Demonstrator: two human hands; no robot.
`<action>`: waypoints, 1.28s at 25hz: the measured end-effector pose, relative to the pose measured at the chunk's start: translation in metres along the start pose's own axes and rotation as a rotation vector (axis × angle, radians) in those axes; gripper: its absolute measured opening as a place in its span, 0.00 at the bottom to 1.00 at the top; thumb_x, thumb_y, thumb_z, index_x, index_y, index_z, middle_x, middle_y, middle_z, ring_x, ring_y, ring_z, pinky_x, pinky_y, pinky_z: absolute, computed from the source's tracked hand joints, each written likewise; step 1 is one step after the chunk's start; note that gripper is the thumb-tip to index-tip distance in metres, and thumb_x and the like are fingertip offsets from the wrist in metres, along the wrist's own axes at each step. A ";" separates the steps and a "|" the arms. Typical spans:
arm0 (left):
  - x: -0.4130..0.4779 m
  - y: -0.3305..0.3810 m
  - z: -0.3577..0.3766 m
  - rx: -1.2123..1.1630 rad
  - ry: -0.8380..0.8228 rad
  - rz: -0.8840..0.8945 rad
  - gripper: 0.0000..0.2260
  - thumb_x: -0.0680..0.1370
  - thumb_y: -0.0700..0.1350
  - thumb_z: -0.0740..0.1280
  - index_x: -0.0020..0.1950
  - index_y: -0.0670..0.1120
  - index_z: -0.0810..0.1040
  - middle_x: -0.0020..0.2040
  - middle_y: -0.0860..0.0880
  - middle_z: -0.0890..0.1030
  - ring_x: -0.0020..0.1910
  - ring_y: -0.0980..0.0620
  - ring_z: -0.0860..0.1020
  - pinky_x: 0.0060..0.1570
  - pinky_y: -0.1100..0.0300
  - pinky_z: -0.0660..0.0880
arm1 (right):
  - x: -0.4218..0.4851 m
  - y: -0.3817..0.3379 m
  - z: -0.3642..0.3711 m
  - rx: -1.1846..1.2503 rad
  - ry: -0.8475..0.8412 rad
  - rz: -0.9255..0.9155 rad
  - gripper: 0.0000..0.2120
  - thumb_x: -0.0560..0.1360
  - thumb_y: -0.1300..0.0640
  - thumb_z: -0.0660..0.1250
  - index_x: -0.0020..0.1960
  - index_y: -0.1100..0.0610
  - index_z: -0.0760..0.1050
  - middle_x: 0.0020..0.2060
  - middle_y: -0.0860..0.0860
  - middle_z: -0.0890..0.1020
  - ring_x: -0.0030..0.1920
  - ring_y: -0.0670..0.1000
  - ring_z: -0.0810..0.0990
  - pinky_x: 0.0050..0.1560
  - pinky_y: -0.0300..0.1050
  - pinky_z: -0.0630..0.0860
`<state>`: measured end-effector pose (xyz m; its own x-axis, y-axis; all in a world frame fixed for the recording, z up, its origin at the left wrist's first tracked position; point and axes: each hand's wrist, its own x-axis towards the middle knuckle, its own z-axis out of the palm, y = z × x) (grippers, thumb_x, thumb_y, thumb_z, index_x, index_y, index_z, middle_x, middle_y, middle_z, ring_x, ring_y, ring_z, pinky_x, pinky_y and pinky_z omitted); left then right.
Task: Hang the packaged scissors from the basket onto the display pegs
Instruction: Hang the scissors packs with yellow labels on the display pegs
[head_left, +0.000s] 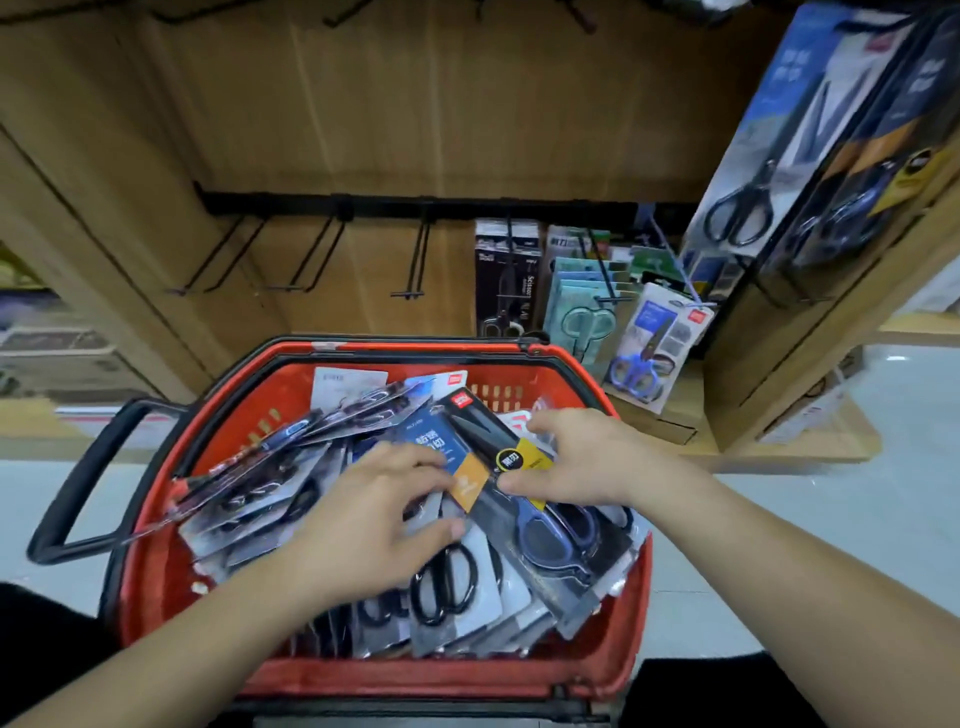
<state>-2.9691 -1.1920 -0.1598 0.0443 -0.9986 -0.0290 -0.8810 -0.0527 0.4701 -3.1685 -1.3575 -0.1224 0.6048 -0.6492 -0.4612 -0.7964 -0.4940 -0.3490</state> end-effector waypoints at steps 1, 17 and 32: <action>-0.002 -0.002 0.004 0.051 -0.016 0.025 0.23 0.77 0.66 0.66 0.64 0.54 0.84 0.66 0.55 0.81 0.65 0.51 0.77 0.65 0.53 0.75 | 0.000 -0.001 0.004 0.058 0.016 0.013 0.41 0.66 0.26 0.74 0.73 0.46 0.74 0.67 0.43 0.79 0.69 0.49 0.77 0.67 0.49 0.75; -0.011 -0.064 -0.083 0.251 -0.150 -0.650 0.26 0.77 0.73 0.60 0.46 0.51 0.80 0.40 0.49 0.82 0.45 0.46 0.81 0.48 0.52 0.81 | 0.018 -0.033 0.009 0.818 0.403 -0.003 0.27 0.62 0.57 0.85 0.54 0.52 0.74 0.47 0.53 0.86 0.45 0.53 0.86 0.52 0.59 0.83; -0.070 -0.068 -0.096 -0.052 0.006 -0.705 0.42 0.69 0.72 0.74 0.74 0.47 0.74 0.63 0.49 0.75 0.61 0.49 0.76 0.61 0.54 0.75 | 0.052 -0.095 0.025 0.859 0.327 -0.122 0.28 0.64 0.58 0.86 0.56 0.51 0.74 0.49 0.53 0.86 0.46 0.52 0.87 0.49 0.54 0.84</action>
<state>-2.8670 -1.1194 -0.1049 0.5986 -0.7265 -0.3374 -0.6178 -0.6869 0.3828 -3.0616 -1.3294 -0.1337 0.5511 -0.8161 -0.1741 -0.3753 -0.0561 -0.9252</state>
